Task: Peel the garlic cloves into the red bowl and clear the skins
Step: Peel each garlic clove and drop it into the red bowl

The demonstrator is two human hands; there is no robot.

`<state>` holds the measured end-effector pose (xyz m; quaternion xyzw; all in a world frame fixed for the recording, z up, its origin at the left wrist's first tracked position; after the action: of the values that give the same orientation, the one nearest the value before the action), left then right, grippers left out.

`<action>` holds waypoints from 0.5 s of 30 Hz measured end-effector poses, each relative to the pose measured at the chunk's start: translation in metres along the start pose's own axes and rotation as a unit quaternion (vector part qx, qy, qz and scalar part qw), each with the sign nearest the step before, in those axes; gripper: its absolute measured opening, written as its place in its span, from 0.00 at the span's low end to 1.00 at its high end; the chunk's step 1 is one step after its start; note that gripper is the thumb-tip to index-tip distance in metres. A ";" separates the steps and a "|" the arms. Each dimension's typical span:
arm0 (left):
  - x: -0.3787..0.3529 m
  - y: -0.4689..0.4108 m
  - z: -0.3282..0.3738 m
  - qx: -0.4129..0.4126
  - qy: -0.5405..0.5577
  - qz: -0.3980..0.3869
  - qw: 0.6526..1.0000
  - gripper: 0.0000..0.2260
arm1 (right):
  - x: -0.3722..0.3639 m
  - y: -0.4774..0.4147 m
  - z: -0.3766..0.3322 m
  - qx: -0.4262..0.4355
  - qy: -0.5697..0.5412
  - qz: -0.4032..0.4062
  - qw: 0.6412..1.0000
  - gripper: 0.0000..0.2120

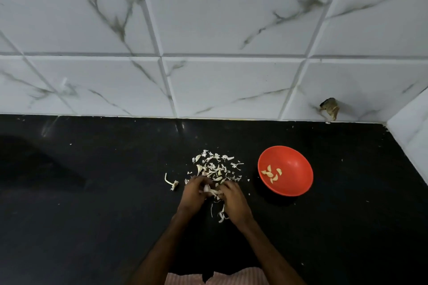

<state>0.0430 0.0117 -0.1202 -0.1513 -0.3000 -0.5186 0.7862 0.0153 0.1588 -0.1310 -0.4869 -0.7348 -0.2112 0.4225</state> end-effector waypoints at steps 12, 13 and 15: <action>0.024 -0.019 -0.005 0.026 0.172 0.009 0.985 0.15 | 0.021 -0.013 -0.005 -0.256 -0.265 0.191 0.910 0.14; 0.024 -0.021 -0.006 0.018 0.167 0.001 0.986 0.14 | 0.021 -0.013 -0.005 -0.271 -0.280 0.192 0.901 0.13; 0.026 -0.027 -0.006 -0.002 0.132 -0.029 0.991 0.13 | 0.022 -0.016 -0.006 -0.279 -0.288 0.188 0.897 0.13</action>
<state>0.0280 -0.0216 -0.1103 -0.0739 -0.1965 -0.5573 0.8033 0.0004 0.1592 -0.1078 -0.7535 -0.6298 -0.1750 0.0712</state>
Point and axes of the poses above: each hand's wrist, its own y-axis away from the middle knuckle, its own x-axis out of the back of the hand, z = x × y, the point moved 5 cm from there along -y, towards the middle knuckle, and after that the axes turned 12 degrees about z, right-handed, at the moved point
